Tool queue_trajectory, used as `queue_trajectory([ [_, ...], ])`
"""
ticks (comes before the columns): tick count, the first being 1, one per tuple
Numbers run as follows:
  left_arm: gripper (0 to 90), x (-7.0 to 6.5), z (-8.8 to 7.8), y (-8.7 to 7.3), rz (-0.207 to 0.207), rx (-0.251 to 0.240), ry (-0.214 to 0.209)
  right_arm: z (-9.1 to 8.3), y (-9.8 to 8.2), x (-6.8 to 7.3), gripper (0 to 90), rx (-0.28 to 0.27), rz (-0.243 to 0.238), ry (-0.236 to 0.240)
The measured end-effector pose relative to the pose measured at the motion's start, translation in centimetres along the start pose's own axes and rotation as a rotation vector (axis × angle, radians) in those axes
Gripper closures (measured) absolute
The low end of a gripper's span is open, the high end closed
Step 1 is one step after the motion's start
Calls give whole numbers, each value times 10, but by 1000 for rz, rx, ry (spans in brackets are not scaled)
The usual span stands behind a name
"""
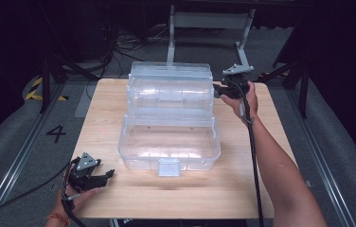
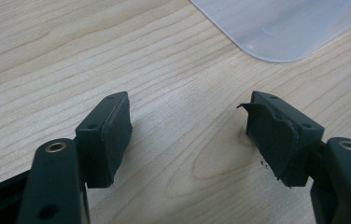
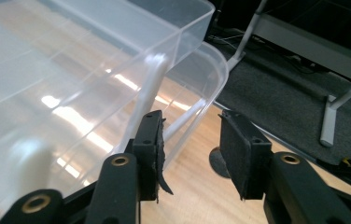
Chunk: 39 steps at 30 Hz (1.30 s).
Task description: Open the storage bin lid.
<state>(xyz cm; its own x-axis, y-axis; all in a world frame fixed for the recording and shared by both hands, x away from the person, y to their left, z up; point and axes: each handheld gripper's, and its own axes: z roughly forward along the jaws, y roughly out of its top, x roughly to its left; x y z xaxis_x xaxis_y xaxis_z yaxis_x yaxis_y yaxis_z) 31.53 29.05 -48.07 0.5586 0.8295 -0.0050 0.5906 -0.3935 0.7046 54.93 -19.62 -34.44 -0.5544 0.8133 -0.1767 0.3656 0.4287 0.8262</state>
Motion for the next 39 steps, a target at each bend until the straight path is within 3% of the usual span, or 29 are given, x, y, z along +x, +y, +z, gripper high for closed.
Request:
queue_trajectory([
  [15, 308, 0, 0, 0, 1, 6, 0, -46, -35, 6, 575, 4, -94, 62],
  [23, 308, 1, 0, 0, 2, 7, -2, -67, -59, 9, 556, 10, -118, 99],
  [31, 307, 1, 0, 0, 4, 7, 0, -83, -80, 18, 532, 39, -174, 129],
  [39, 305, 1, 0, 0, 2, 5, -3, -92, -100, 24, 509, 60, -194, 142],
])
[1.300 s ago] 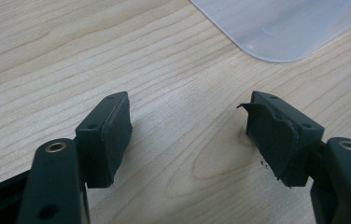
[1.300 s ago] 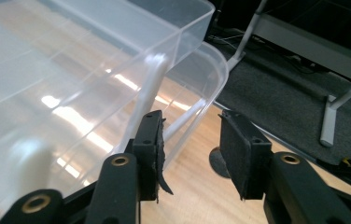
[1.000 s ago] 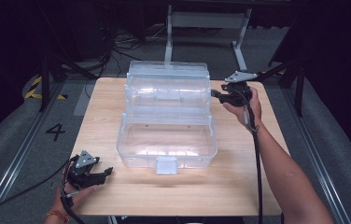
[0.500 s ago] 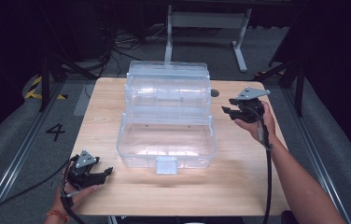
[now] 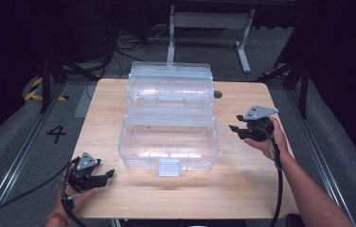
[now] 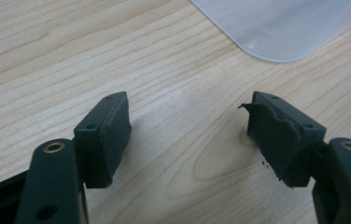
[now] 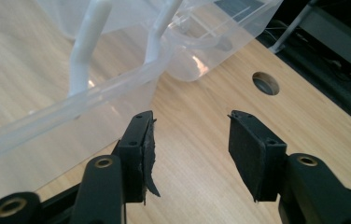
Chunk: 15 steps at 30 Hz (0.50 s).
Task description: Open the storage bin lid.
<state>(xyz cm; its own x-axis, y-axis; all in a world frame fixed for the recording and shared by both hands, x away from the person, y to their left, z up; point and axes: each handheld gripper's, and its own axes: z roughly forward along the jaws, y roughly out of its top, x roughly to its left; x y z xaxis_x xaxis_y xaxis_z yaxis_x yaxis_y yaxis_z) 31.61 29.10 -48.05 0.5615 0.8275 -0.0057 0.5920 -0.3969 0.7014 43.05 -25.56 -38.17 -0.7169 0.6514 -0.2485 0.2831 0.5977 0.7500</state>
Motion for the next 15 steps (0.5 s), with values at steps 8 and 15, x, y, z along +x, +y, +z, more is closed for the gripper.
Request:
queue_trajectory([
  [8, 304, 0, 0, 0, 2, 6, 4, -8, -19, 6, 496, -3, 11, -7],
  [15, 304, 0, 0, 0, 1, 6, 5, -16, -38, 9, 472, -5, 36, -9],
])
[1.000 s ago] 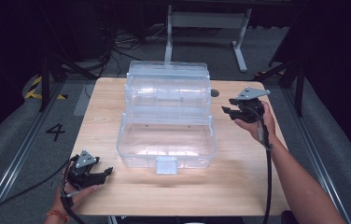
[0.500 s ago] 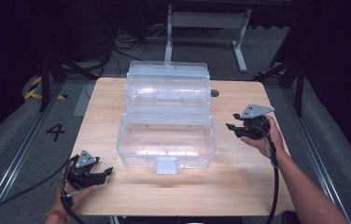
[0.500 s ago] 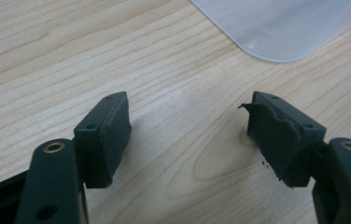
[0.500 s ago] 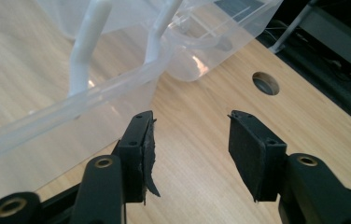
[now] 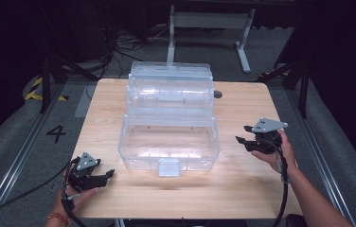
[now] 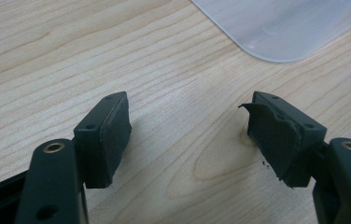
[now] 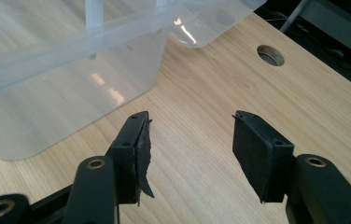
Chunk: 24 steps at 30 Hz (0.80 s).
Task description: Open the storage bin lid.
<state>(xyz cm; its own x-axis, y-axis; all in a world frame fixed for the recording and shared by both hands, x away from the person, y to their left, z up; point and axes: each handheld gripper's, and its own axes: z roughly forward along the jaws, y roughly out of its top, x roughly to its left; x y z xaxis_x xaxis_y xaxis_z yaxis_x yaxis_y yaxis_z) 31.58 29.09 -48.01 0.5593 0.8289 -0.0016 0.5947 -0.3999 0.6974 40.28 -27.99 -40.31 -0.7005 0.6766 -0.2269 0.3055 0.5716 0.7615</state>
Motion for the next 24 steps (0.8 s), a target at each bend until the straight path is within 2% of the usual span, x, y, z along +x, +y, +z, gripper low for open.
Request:
queue_trajectory([
  [4, 304, 0, 0, 0, -2, -4, -1, -5, -13, 0, 455, -4, 11, 1],
  [15, 304, 0, 0, 0, -6, -5, -1, -15, -53, 0, 398, 30, 84, 10],
  [22, 304, -1, 0, -1, -8, -5, -1, -20, -73, -1, 362, 63, 149, 44],
  [24, 304, -1, 0, -1, -8, -6, -2, -23, -78, -1, 357, 54, 168, 61],
])
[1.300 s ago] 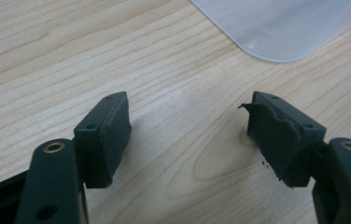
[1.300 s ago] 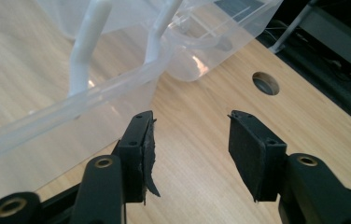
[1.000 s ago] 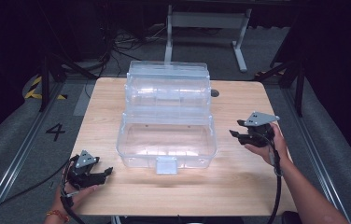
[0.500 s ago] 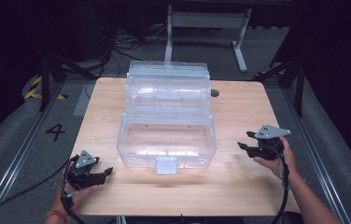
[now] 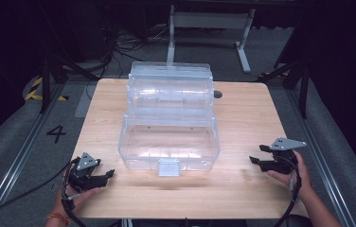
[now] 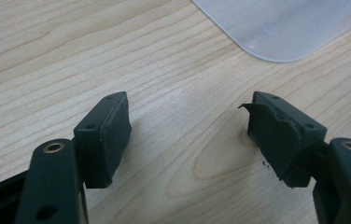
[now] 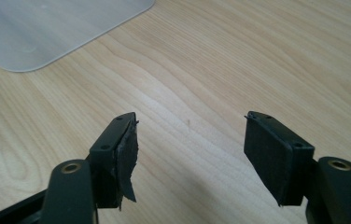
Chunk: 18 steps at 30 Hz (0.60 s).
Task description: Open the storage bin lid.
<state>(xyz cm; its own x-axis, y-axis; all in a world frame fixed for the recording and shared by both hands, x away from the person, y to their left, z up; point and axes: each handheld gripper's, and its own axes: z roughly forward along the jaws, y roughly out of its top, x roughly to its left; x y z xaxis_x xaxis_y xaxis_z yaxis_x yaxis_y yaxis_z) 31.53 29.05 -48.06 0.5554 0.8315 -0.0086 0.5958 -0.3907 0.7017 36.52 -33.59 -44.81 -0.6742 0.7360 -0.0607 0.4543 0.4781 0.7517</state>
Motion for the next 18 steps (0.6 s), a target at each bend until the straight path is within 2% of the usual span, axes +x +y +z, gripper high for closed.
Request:
queue_trajectory([
  [6, 304, 0, 0, 0, -2, -1, 0, 3, -14, 9, 356, 42, -47, -15],
  [10, 300, 1, 0, 0, 7, 1, -4, 0, -23, 17, 371, 19, -78, -32],
  [13, 296, 1, 0, 1, 11, 5, -5, -1, -31, 17, 363, 21, -41, -9],
  [16, 296, 1, 0, 1, 12, 5, -5, -1, -39, 17, 342, 34, -14, -10],
  [17, 295, 1, 0, 0, 9, 4, -5, 0, -40, 17, 329, 40, -11, -24],
  [18, 292, 1, 0, 1, 13, 9, -3, -1, -43, 17, 322, 32, 6, -9],
])
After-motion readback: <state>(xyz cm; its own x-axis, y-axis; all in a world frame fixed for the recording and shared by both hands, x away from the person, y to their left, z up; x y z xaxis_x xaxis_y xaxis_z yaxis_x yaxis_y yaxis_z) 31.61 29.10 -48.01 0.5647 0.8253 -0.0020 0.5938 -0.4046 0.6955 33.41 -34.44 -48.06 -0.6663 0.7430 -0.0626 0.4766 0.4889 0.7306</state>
